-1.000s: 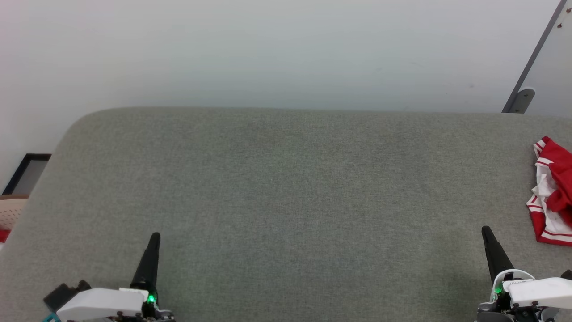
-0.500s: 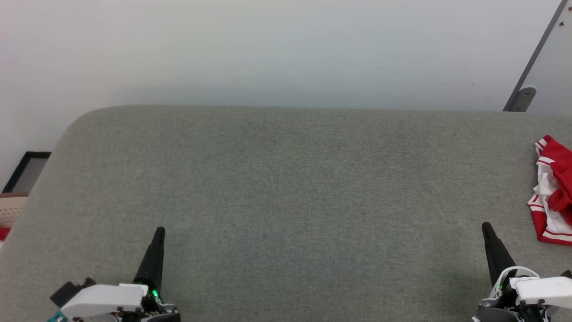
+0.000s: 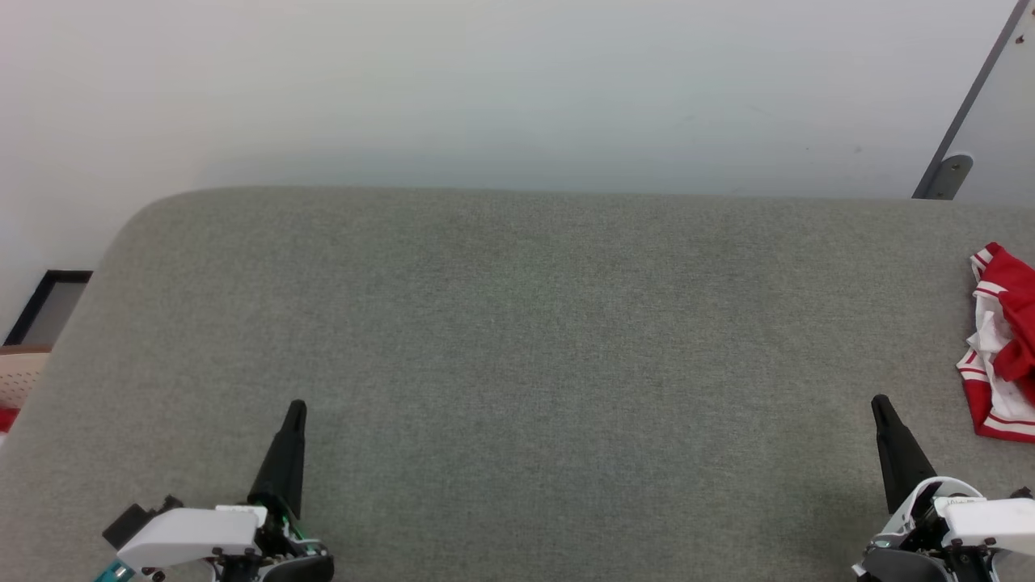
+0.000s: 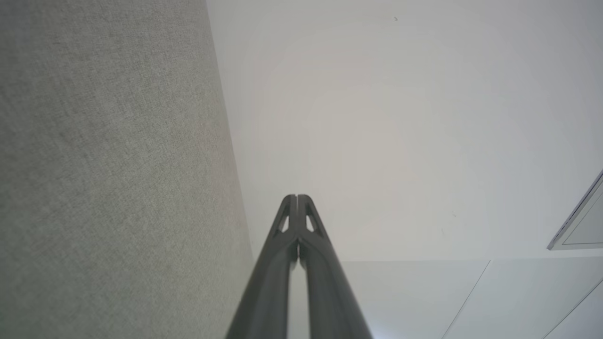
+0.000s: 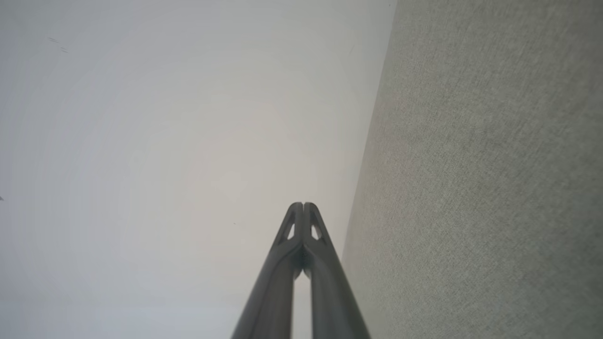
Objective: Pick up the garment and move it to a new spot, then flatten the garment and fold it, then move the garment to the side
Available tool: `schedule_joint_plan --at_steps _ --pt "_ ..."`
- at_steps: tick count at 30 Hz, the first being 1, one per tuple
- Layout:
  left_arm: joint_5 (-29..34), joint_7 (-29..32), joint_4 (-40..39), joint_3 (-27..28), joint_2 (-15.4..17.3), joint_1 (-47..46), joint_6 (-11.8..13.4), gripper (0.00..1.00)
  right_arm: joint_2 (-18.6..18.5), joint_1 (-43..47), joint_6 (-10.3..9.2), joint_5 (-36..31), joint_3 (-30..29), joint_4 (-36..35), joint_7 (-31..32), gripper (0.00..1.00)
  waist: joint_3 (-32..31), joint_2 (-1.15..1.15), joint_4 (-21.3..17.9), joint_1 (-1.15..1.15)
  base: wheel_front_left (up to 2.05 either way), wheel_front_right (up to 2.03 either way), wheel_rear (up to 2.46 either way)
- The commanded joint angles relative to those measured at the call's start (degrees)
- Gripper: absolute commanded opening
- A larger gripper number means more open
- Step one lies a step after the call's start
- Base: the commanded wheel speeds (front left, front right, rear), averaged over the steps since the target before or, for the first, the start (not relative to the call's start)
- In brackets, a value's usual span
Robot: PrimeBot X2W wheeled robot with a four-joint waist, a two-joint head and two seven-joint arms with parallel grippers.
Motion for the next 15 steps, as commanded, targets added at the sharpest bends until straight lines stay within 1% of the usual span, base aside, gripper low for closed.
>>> schedule_joint_plan --at_steps 1,15 --pt "-0.49 0.22 0.01 0.25 -0.27 -0.7 -0.32 0.0 0.31 -0.94 -0.06 0.85 -0.07 -0.37 0.17 0.0 0.02 0.0 0.01 0.0 0.0 0.0 0.0" --pt "-0.4 0.21 0.01 0.23 -0.17 -0.65 -0.32 0.0 0.27 -0.58 -0.06 0.62 -0.03 -0.28 0.16 0.0 0.02 0.0 0.01 0.0 0.0 0.0 0.0"
